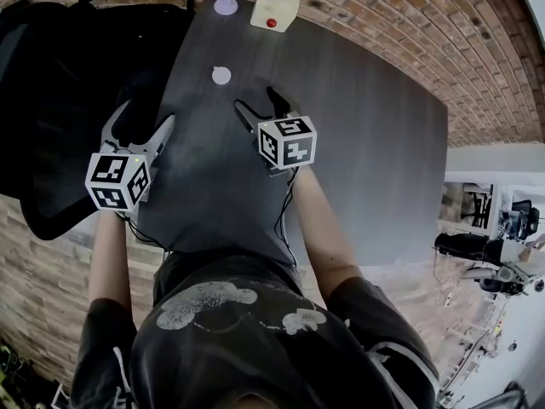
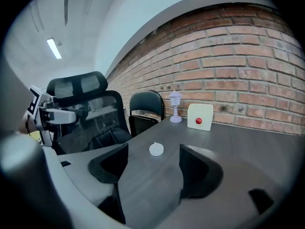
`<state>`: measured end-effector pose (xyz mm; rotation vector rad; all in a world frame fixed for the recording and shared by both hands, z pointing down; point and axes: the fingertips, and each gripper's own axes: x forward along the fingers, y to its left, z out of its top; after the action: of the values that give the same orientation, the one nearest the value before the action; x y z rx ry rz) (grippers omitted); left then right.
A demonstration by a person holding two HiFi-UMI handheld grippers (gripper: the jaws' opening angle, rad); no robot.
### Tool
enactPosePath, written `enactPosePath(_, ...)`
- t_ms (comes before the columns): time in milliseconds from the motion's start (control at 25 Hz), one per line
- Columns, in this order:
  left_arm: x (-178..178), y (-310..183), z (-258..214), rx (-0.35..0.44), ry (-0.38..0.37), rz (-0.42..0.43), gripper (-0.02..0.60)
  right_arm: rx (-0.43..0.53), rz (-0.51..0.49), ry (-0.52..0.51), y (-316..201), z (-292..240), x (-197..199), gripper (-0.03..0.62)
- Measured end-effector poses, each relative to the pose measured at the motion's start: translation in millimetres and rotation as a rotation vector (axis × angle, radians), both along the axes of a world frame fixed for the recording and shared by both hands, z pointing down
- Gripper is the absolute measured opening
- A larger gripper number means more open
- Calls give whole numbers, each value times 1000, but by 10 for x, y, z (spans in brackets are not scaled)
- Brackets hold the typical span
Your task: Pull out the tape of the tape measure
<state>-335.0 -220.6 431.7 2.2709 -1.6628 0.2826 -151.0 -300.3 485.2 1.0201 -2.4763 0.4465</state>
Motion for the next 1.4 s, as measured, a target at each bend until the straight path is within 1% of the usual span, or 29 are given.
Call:
enactPosePath(280, -121, -323, 316, -36, -5, 17, 376, -36, -43, 93, -261, 344, -304, 324)
enactPosePath(560, -149, -511, 591, -75, 20, 26, 376, -71, -60, 152, -519, 639, -480, 322)
enactPosePath(760, -112, -560, 702, -90, 29, 44, 375, -113, -71, 173, -604, 837, -628, 322)
enactPosePath(1120, -108, -657, 840, -104, 38, 46, 376, -130, -118, 245, -764, 1104, -780, 322)
enactPosePath(1400, -92, -675, 913, -122, 56, 35, 376, -134, -129, 246, -856, 1178, -819, 321)
